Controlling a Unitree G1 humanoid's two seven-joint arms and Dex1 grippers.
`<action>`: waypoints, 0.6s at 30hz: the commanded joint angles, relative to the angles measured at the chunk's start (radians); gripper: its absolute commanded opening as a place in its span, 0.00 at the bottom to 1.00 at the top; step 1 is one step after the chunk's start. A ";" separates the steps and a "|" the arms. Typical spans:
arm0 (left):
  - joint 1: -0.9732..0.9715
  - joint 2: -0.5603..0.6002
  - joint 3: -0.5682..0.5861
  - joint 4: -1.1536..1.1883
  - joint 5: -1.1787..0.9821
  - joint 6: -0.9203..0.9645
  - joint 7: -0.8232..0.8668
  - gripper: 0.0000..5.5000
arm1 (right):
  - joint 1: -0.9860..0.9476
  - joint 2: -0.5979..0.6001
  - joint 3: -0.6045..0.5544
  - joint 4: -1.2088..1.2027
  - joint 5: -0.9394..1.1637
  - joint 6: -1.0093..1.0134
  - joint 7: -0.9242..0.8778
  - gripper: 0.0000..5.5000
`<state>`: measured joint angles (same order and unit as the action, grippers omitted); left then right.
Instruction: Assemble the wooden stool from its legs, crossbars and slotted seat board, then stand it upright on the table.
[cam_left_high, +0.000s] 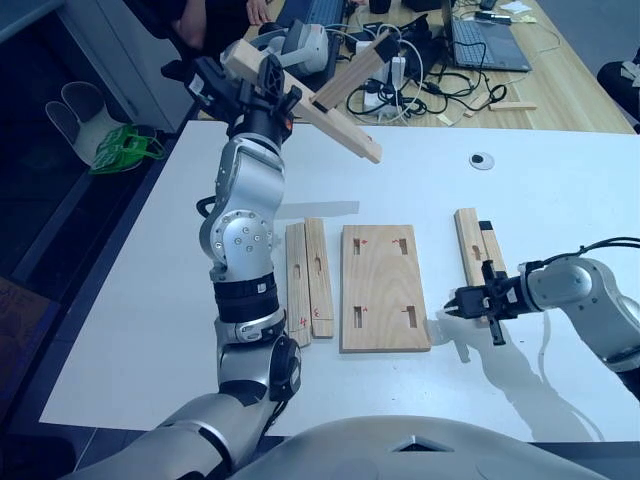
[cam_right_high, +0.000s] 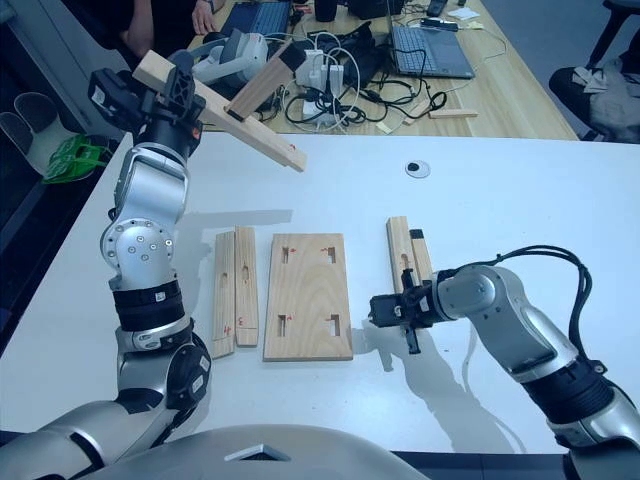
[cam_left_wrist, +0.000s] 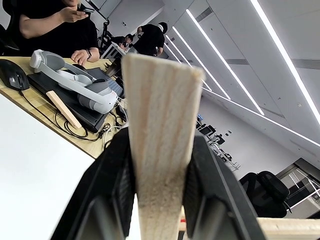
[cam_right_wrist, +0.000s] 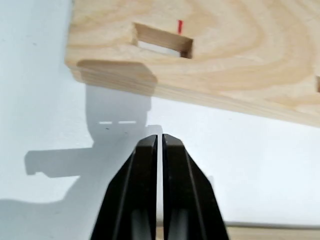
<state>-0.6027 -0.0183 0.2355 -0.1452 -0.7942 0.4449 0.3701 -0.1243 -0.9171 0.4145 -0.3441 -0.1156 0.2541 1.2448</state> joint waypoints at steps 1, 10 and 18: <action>-0.019 -0.009 0.007 -0.011 0.008 0.021 0.001 0.19 | 0.007 0.031 0.072 -0.035 0.023 0.097 0.049 0.00; -0.025 0.003 0.031 -0.006 0.015 0.039 -0.007 0.19 | -0.151 0.267 0.222 0.147 -0.069 0.136 -0.034 0.00; 0.052 0.141 0.041 -0.072 0.013 0.173 -0.120 0.19 | -0.178 0.425 0.203 0.273 -0.093 0.119 -0.235 0.00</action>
<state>-0.5650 0.0830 0.2767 -0.1887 -0.7785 0.5812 0.2856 -0.3157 -0.5002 0.6184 -0.1017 -0.1861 0.3594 1.0395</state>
